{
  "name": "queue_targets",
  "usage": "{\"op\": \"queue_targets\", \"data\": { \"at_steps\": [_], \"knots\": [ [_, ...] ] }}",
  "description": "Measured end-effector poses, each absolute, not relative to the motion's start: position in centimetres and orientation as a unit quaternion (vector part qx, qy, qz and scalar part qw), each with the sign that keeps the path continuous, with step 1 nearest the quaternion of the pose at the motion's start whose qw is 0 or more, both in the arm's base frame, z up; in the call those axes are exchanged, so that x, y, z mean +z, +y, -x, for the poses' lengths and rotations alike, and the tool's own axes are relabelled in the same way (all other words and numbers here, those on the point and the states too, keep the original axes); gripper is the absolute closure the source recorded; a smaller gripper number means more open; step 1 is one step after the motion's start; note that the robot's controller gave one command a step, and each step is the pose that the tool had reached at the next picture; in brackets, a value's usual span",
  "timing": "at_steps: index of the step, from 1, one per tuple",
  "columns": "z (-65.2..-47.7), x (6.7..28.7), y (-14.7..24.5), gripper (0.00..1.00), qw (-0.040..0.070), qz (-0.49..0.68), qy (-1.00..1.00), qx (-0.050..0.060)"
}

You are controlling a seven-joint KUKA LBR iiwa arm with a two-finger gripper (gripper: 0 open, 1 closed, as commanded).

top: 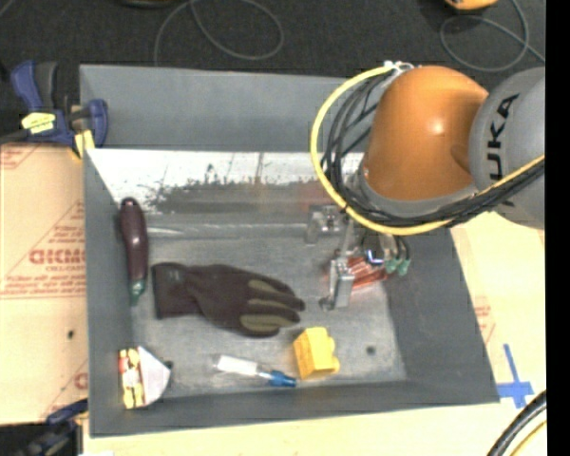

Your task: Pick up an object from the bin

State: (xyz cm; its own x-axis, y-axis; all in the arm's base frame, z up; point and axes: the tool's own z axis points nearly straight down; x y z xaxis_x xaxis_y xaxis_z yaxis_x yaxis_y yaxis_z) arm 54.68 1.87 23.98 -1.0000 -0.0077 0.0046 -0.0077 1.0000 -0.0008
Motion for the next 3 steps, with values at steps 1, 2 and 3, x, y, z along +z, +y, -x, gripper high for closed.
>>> {"op": "queue_targets", "data": {
  "at_steps": [1, 2, 3],
  "knots": [
    [-54.8, 24.5, 1.9, 0.0, -0.002, -0.004, -1.0, 0.0],
    [-55.2, 19.9, 3.0, 0.0, -0.005, 0.018, -1.0, 0.0],
    [-54.8, 13.7, 5.4, 0.0, -0.005, 0.001, -1.0, 0.0]
  ]
}}
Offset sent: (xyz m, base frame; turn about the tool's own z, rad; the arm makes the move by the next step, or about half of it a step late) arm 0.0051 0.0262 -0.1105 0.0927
